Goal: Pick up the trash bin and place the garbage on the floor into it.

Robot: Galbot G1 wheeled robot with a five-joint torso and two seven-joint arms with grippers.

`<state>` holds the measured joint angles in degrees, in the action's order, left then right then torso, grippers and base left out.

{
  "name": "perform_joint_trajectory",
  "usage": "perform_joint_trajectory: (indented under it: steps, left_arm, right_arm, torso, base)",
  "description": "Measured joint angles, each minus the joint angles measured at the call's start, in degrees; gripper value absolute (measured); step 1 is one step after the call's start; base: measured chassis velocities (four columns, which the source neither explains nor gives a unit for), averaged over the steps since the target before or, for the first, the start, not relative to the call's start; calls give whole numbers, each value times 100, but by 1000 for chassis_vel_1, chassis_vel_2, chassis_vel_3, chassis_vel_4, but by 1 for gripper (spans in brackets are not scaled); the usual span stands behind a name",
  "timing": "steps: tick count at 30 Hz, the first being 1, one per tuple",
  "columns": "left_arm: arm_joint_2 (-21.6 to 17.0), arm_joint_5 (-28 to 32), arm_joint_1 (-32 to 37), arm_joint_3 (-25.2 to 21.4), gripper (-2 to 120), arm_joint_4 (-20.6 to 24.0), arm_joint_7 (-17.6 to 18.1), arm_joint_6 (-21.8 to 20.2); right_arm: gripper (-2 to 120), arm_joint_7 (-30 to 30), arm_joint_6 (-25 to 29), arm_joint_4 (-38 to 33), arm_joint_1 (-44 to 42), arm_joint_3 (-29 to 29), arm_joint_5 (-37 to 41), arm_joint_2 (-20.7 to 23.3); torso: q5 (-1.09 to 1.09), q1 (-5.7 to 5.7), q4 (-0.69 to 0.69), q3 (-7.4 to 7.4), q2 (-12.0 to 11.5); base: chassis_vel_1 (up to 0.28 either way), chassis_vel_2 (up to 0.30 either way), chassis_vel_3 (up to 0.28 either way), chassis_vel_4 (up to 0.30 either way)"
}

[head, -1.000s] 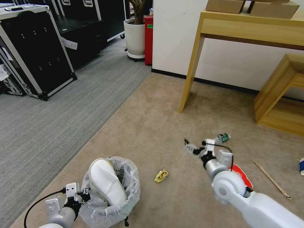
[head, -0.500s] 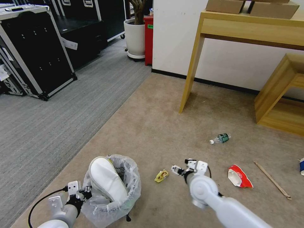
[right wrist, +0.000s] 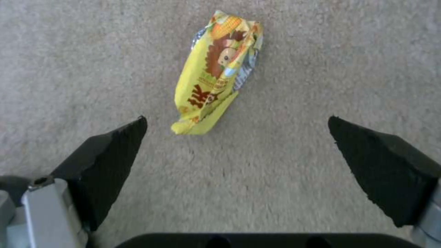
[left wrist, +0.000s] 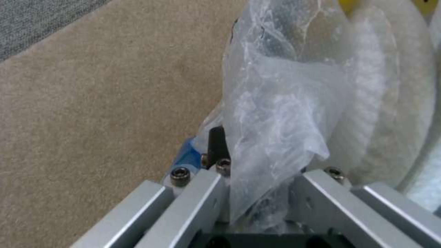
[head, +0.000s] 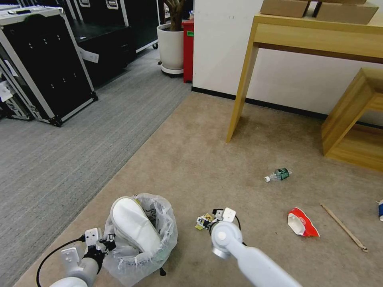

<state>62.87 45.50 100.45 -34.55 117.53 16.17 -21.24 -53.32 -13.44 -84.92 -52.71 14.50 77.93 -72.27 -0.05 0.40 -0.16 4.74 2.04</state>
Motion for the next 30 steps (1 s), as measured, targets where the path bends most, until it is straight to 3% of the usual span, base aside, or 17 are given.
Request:
perform_joint_trajectory:
  steps: [9,24,30]
  left_arm:
    - [20,7,76,5,1,51,18,-2]
    - [4,48,150,16,1,162,27,-9]
    - [-4,70,148,33,1,195,23,-13]
  right_arm:
    - [90,320,140,472,156,134,-223,-206]
    - [87,678,347,1311,574,357,-522,-559]
    - [75,787,374,1573,631,399,-620,-646]
  torso:
    - [0,1,1,0,-1]
    - [0,1,2,1,-1]
    - [1,1,2,1,-1]
  base:
    - [0,0,0,0]
    - [0,0,0,0]
    - [0,0,0,0]
